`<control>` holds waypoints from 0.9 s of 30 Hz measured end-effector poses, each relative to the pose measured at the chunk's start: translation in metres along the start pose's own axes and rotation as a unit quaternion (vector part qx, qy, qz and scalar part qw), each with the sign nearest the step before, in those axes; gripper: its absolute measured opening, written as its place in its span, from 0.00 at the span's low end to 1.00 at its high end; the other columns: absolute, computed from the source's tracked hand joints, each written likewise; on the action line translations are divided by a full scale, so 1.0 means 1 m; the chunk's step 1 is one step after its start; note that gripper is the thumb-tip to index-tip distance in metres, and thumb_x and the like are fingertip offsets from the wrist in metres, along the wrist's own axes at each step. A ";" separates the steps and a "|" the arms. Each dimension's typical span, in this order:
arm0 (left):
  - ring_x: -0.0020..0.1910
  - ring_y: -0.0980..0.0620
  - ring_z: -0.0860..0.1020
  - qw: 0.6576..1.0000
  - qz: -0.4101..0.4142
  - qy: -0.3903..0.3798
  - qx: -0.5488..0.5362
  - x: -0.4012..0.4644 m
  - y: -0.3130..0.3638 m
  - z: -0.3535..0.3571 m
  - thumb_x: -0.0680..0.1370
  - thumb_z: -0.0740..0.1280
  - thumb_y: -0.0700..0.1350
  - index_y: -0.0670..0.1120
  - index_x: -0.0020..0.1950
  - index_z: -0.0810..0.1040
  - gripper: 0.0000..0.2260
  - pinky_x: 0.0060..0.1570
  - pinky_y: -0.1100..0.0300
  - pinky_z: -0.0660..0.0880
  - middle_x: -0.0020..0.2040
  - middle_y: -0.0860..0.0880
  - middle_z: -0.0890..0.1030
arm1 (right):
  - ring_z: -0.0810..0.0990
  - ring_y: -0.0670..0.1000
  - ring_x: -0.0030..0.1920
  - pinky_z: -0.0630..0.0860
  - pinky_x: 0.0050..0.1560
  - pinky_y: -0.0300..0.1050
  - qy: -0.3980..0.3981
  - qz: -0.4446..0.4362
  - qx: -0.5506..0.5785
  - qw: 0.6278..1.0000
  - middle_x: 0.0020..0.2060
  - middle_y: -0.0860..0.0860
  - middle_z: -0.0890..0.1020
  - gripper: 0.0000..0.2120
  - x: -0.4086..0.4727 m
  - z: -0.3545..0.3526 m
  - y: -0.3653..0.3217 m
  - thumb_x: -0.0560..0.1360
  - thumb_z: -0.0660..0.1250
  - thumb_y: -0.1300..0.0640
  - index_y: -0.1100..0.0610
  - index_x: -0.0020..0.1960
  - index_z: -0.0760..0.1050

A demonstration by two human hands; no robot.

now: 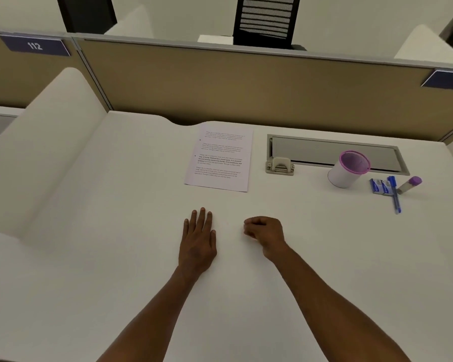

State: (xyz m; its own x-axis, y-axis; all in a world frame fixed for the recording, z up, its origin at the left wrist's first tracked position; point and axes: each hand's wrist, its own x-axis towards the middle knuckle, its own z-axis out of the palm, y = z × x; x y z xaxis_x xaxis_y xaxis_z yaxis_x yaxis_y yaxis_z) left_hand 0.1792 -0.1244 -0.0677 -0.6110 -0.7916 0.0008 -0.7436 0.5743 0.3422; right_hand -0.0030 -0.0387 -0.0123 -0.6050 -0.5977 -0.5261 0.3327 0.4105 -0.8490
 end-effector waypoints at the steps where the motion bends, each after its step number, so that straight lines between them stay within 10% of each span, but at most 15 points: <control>1: 0.81 0.47 0.45 1.000 -0.004 0.000 -0.004 0.001 0.002 -0.001 0.84 0.53 0.48 0.46 0.81 0.54 0.25 0.80 0.50 0.44 0.82 0.47 0.51 | 0.83 0.54 0.40 0.81 0.40 0.40 -0.012 0.036 0.101 0.994 0.39 0.57 0.84 0.08 0.000 -0.007 -0.003 0.67 0.72 0.73 0.62 0.40 0.82; 15: 0.81 0.51 0.43 0.989 0.140 -0.011 -0.054 -0.020 0.109 0.028 0.84 0.51 0.56 0.48 0.82 0.53 0.27 0.80 0.49 0.49 0.82 0.50 0.49 | 0.81 0.52 0.45 0.82 0.47 0.39 -0.037 0.045 0.450 0.891 0.43 0.58 0.81 0.04 -0.002 -0.104 -0.073 0.75 0.67 0.69 0.65 0.49 0.78; 22: 0.81 0.50 0.43 0.979 0.196 -0.031 -0.051 -0.014 0.155 0.045 0.84 0.53 0.56 0.47 0.81 0.54 0.27 0.80 0.51 0.48 0.82 0.50 0.51 | 0.80 0.50 0.47 0.80 0.53 0.43 0.028 -0.067 0.415 0.907 0.49 0.58 0.80 0.15 0.028 -0.198 -0.138 0.74 0.68 0.69 0.65 0.60 0.74; 27: 0.81 0.49 0.43 0.973 0.219 -0.059 -0.025 -0.005 0.172 0.059 0.84 0.52 0.57 0.47 0.81 0.53 0.28 0.78 0.51 0.47 0.82 0.49 0.50 | 0.82 0.52 0.43 0.81 0.42 0.38 0.130 -0.127 0.258 0.949 0.41 0.56 0.82 0.07 0.061 -0.238 -0.168 0.71 0.70 0.71 0.63 0.45 0.80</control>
State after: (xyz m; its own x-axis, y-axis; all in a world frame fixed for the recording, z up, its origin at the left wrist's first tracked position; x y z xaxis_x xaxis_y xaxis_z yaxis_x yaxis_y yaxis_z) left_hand 0.0386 -0.0094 -0.0646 -0.8962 -0.4409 0.0497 -0.3914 0.8382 0.3797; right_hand -0.2681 0.0192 0.1098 -0.8487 -0.4145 -0.3285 0.4219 -0.1560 -0.8931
